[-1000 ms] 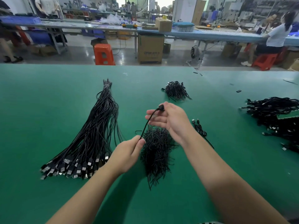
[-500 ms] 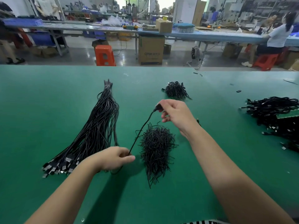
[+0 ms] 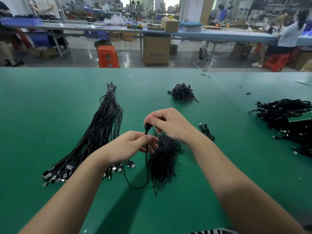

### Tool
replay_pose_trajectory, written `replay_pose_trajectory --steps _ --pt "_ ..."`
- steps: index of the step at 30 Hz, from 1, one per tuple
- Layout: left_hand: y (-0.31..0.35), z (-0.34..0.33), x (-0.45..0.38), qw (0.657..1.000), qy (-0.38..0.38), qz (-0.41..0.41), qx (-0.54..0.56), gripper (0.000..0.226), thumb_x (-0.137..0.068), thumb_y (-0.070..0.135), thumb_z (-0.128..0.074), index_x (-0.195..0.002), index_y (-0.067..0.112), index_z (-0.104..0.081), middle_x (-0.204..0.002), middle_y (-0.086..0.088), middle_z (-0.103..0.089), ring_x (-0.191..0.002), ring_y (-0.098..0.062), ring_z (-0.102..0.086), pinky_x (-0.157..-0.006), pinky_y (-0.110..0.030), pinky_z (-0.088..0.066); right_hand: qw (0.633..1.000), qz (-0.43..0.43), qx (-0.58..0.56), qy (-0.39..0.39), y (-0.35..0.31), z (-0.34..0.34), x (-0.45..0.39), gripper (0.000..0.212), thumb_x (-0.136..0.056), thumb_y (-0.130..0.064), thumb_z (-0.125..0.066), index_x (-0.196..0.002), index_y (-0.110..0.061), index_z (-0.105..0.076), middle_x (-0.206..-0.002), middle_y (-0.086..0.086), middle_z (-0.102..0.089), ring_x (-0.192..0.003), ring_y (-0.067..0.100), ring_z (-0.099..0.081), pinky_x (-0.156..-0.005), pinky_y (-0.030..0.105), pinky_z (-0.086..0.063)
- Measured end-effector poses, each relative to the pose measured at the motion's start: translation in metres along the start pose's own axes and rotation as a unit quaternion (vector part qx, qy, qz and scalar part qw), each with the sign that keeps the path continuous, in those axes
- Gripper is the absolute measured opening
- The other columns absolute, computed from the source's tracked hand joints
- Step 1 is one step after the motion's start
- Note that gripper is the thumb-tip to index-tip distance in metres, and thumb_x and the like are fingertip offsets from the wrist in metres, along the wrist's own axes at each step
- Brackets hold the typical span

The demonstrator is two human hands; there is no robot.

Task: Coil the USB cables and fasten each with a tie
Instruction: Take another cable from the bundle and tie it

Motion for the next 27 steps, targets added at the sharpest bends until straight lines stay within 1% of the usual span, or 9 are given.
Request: replay_pose_trajectory --steps 4,7,10,12,15,17,21,24,27 --pt "0.003 -0.003 -0.001 0.999 0.028 -0.002 -0.024 0.037 -0.108 0.023 -0.036 -0.111 0.019 -0.072 -0.103 0.007 -0.076 -0.098 -0.011 -0.070 -0.095 -0.039 -0.052 0.999 -0.017 -0.039 0.027 0.010 -0.003 -0.001 0.014 -0.100 -0.030 -0.060 -0.092 -0.028 -0.072 -0.073 -0.012 -0.068 -0.059 0.008 -0.056 -0.064 0.026 -0.049" --pt "0.010 0.009 0.002 0.991 0.118 -0.059 -0.017 0.038 -0.108 0.023 -0.036 -0.114 0.021 -0.073 -0.105 0.010 -0.076 -0.102 -0.005 -0.068 -0.094 -0.034 -0.052 0.983 -0.117 -0.126 0.061 0.022 -0.014 0.003 0.038 -0.104 -0.049 -0.042 -0.109 -0.021 -0.066 -0.092 -0.004 -0.074 -0.080 0.011 -0.070 -0.080 0.030 -0.057" --pt "0.015 0.024 0.006 0.961 0.243 -0.131 0.030 0.038 -0.108 0.028 -0.034 -0.116 0.023 -0.071 -0.109 0.013 -0.074 -0.108 0.000 -0.064 -0.093 -0.019 -0.047 0.964 -0.174 -0.193 -0.052 0.029 -0.042 0.019 0.062 -0.096 -0.068 -0.027 -0.108 -0.023 -0.067 -0.100 0.002 -0.078 -0.101 0.016 -0.072 -0.092 0.032 -0.054" --pt "0.013 0.028 0.003 0.942 0.288 -0.145 0.094 0.040 -0.109 0.025 -0.032 -0.112 0.020 -0.072 -0.109 0.007 -0.075 -0.110 -0.005 -0.064 -0.095 -0.023 -0.045 0.952 -0.160 -0.233 -0.121 0.027 -0.060 0.029 0.063 -0.098 -0.068 -0.028 -0.107 -0.022 -0.070 -0.091 0.003 -0.077 -0.100 0.023 -0.072 -0.093 0.035 -0.052" --pt "0.005 0.029 -0.003 0.922 0.264 -0.134 0.248 0.044 -0.108 0.020 -0.028 -0.107 0.011 -0.072 -0.108 -0.009 -0.075 -0.114 -0.019 -0.065 -0.093 -0.034 -0.044 0.914 -0.145 -0.358 -0.124 0.021 -0.075 0.035 0.046 -0.099 -0.053 -0.045 -0.090 -0.016 -0.070 -0.059 -0.002 -0.045 -0.055 0.020 -0.057 -0.066 0.035 -0.056" --pt "-0.001 0.030 -0.003 0.915 0.223 -0.127 0.312 0.047 -0.104 0.022 -0.028 -0.108 0.005 -0.071 -0.111 -0.015 -0.073 -0.116 -0.024 -0.065 -0.095 -0.038 -0.043 0.895 -0.140 -0.408 -0.114 0.019 -0.078 0.036 0.038 -0.098 -0.048 -0.052 -0.086 -0.017 -0.069 -0.058 -0.005 -0.029 -0.045 0.011 -0.034 -0.047 0.025 -0.042" --pt "-0.009 0.029 0.001 0.924 0.167 -0.125 0.321 0.053 -0.102 0.024 -0.025 -0.111 0.002 -0.072 -0.120 -0.022 -0.069 -0.122 -0.031 -0.062 -0.103 -0.044 -0.041 0.896 -0.115 -0.407 -0.135 0.013 -0.078 0.038 0.040 -0.100 -0.052 -0.052 -0.093 -0.018 -0.073 -0.060 -0.004 -0.027 -0.043 0.010 -0.031 -0.043 0.022 -0.038" --pt "-0.009 0.027 0.001 0.924 0.150 -0.114 0.332 0.055 -0.100 0.025 -0.025 -0.108 0.002 -0.075 -0.120 -0.023 -0.068 -0.120 -0.034 -0.063 -0.102 -0.043 -0.043 0.905 -0.097 -0.382 -0.160 0.007 -0.080 0.039 0.041 -0.100 -0.048 -0.052 -0.077 -0.018 -0.069 -0.056 -0.004 -0.031 -0.040 0.010 -0.040 -0.044 0.024 -0.046" --pt "-0.006 0.025 0.002 0.922 0.110 -0.109 0.356 0.056 -0.097 0.027 -0.026 -0.107 0.006 -0.077 -0.121 -0.024 -0.068 -0.117 -0.036 -0.064 -0.096 -0.035 -0.052 0.896 -0.085 -0.403 -0.163 0.005 -0.080 0.040 0.041 -0.102 -0.037 -0.051 -0.068 -0.017 -0.058 -0.055 -0.004 -0.032 -0.038 0.009 -0.036 -0.041 0.021 -0.041"
Point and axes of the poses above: each hand's wrist, its own x-axis away from the middle knuckle, its own z-axis out of the back of the hand, y = z × x, the point moved 3 cm from there along -x, towards the middle knuckle
